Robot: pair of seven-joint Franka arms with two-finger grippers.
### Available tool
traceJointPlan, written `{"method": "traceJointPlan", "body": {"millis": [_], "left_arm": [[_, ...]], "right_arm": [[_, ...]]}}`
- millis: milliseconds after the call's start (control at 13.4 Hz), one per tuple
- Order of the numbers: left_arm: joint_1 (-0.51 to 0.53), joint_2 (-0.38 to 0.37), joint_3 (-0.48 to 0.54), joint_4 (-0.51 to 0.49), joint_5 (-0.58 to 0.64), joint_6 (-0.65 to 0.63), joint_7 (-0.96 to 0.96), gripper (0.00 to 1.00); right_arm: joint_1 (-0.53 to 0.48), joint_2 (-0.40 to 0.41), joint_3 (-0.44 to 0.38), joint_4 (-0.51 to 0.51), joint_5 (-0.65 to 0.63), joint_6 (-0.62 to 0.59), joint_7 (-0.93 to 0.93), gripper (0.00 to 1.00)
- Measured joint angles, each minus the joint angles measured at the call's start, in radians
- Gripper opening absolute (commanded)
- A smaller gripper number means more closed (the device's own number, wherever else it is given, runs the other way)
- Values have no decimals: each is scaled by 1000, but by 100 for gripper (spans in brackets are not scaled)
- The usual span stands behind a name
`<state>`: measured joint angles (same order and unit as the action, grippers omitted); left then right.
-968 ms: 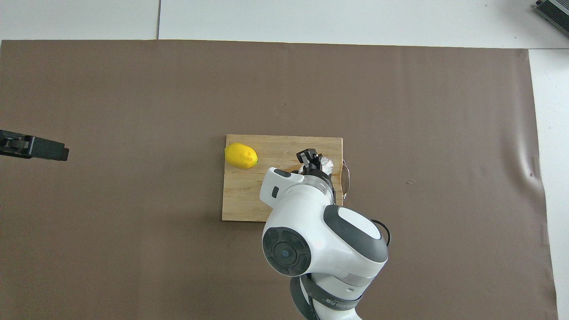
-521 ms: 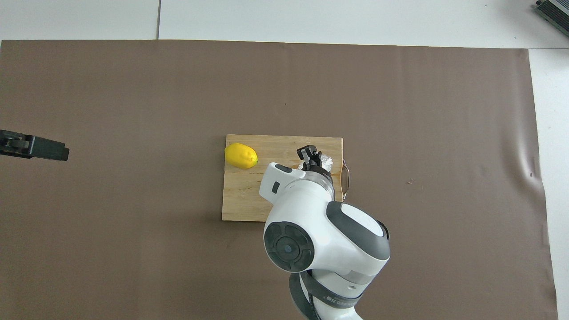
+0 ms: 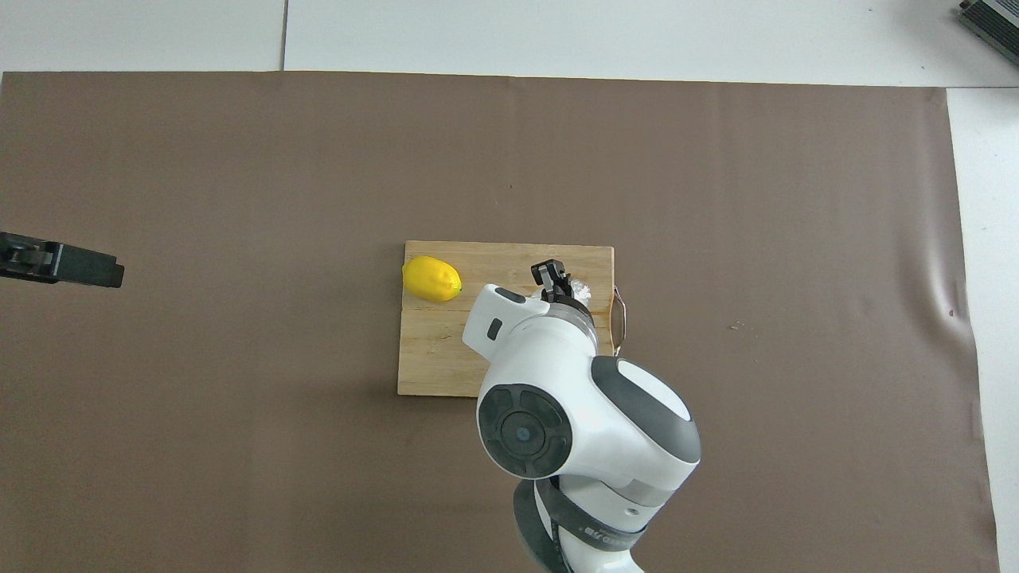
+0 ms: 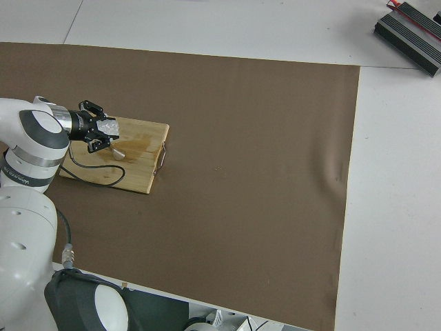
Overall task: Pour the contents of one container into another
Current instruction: 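Hold the white cup tilted over the steel cup with the right gripper, then turn the white cup upright and carry it back beside the board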
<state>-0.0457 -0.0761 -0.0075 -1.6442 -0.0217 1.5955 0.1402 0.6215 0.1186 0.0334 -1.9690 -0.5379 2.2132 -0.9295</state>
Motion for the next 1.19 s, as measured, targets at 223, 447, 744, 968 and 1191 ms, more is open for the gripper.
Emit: {"method": "traceJointPlan", "body": {"millis": [223, 447, 744, 968, 1191], "left_arm": [[0, 0, 0, 0, 0, 0, 0, 100], [0, 0, 0, 0, 0, 0, 0, 100], [0, 0, 0, 0, 0, 0, 0, 100], [0, 0, 0, 0, 0, 0, 0, 100], [0, 0, -1, 0, 0, 0, 0, 100]], "right_arm": [[-1, 0, -1, 8, 41, 0, 0, 31], [-20, 0, -2, 16, 87, 0, 0, 31], [-42, 0, -2, 23, 125, 0, 0, 31], [-50, -2, -2, 28, 174, 0, 0, 31], [-52, -9, -2, 30, 216, 0, 0, 31]]}}
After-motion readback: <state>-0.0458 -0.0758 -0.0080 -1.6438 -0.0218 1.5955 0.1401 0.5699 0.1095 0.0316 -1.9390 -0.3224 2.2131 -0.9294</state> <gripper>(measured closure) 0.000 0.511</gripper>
